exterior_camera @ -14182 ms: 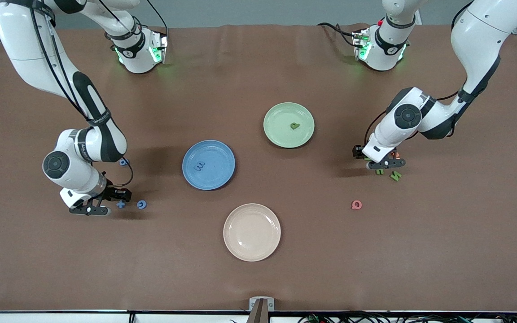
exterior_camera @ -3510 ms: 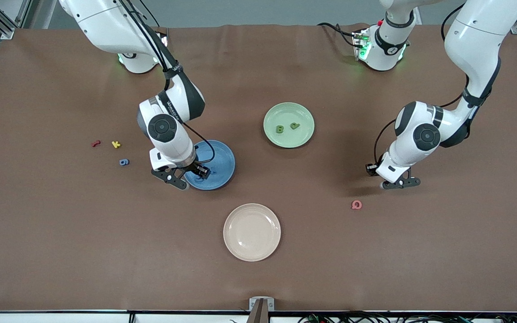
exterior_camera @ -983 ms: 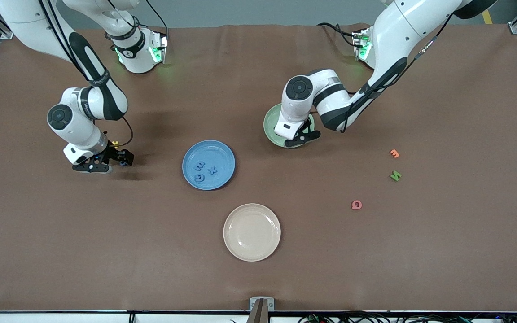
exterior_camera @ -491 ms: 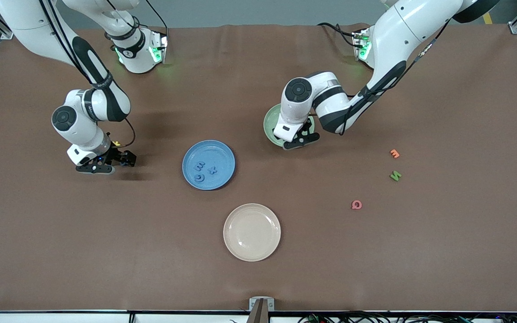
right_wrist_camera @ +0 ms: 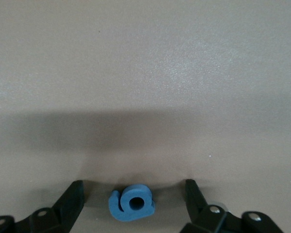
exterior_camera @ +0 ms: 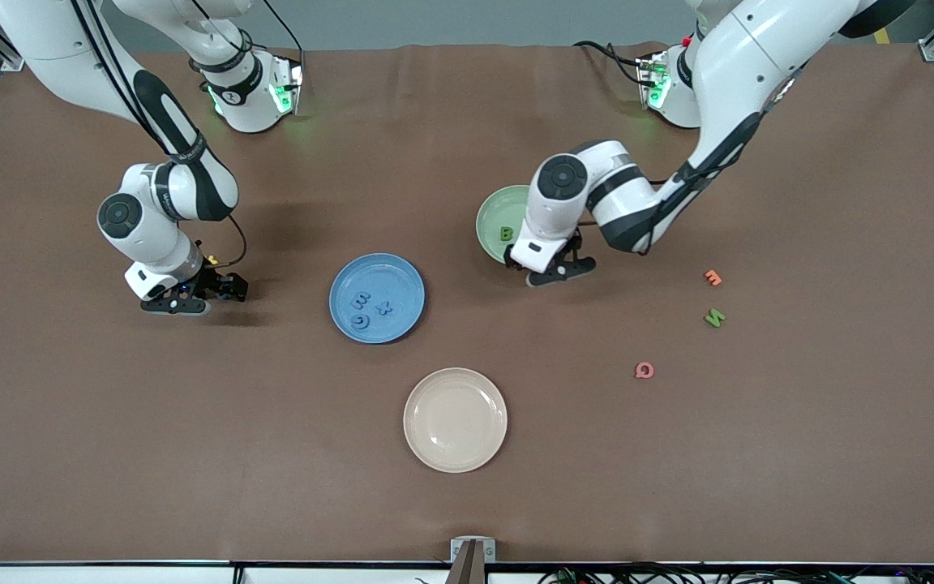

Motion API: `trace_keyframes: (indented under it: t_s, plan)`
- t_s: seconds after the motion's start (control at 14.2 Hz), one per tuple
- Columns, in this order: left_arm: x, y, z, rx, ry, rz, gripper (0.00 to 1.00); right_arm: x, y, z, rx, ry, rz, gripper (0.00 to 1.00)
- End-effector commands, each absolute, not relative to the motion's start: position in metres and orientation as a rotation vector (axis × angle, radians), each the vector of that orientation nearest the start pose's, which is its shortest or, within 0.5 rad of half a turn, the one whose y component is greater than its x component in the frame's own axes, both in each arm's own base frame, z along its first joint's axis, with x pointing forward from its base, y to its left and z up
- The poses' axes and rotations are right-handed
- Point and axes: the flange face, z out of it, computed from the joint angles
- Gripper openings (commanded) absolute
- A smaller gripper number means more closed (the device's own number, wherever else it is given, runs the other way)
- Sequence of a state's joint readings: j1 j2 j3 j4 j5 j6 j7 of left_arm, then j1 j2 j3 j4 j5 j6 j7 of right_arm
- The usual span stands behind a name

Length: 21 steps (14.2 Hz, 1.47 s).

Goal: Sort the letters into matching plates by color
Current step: 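Grasp blue 6 with the right gripper while the left gripper reaches green N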

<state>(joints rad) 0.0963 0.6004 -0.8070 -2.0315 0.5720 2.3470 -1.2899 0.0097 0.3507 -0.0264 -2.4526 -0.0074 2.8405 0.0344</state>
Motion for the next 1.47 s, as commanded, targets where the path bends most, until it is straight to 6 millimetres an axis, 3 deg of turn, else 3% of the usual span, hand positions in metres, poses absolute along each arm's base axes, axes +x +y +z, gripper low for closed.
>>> trace_keyframes:
  t_s: [0.0, 0.49, 0.98, 1.4]
  plan:
    - [0.476, -0.345, 0.242, -3.103, -0.267, 0.004, 0.99, 0.482, -0.008, 0.161, -3.147, 0.071, -0.058, 0.87]
    - [0.525, -0.257, 0.257, -3.115, -0.124, 0.037, 0.99, 0.481, -0.008, 0.160, -3.147, 0.073, -0.048, 0.69]
    - [0.559, -0.174, 0.258, -3.117, 0.045, 0.047, 0.99, 0.481, -0.008, 0.160, -3.147, 0.073, -0.051, 0.47]
    - [0.572, -0.108, 0.254, -3.085, 0.177, 0.054, 0.99, 0.482, -0.006, 0.161, -3.146, 0.076, -0.053, 0.11]
